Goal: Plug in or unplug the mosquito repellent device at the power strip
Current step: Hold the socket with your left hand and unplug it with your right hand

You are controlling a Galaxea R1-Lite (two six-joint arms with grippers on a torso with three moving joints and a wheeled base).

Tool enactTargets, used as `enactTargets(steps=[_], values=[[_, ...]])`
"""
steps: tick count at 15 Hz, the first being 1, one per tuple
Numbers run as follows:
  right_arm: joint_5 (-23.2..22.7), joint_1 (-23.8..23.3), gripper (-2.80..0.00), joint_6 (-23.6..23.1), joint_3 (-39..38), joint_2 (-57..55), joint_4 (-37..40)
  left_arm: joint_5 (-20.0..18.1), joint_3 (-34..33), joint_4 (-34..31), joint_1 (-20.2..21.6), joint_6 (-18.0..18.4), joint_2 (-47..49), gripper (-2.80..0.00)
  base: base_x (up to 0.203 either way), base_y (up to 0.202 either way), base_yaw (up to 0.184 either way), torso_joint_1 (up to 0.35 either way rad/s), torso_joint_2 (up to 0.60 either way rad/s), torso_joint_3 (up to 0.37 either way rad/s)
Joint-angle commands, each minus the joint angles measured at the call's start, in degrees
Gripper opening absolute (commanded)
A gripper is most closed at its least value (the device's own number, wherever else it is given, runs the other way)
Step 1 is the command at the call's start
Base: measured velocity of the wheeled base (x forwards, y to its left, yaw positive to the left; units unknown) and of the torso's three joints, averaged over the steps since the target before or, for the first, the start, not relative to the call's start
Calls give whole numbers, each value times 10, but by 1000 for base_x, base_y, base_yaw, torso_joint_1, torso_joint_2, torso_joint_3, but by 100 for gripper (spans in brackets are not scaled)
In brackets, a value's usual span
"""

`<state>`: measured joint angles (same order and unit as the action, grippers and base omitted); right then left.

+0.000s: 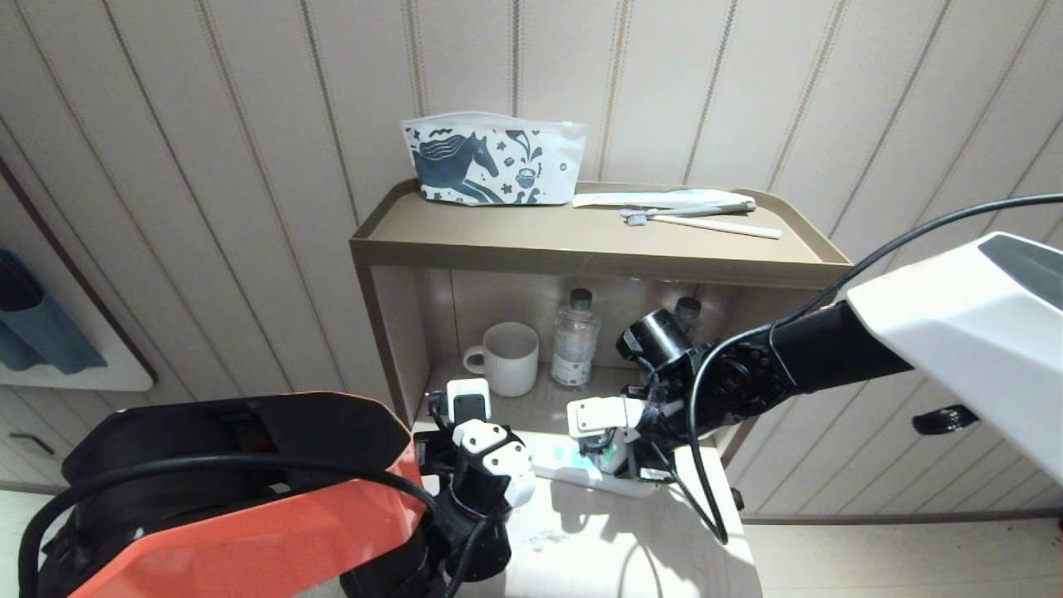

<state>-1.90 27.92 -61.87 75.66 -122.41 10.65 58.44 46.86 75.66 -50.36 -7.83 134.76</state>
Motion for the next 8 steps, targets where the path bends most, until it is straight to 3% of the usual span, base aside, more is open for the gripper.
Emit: enactTargets(steps=[1,3,5,8], values=[[0,0,-280,-4,-3,0,1,-6,-16,26,-6,-1,-10,-280,0,0,0,0,0,0],[0,-1,-280,-4,-5,1,1,-28,-108,81,-39,-2,-18,-280,0,0,0,0,0,0],[0,-1,-280,-4,-8,0,-4,-42,-151,102,-88,-2,-11,-280,0,0,0,0,0,0],[1,0,-280,-4,-15,-4,-33,-67,-91,85,-138,-1,15,-280,0,0,0,0,0,0]])
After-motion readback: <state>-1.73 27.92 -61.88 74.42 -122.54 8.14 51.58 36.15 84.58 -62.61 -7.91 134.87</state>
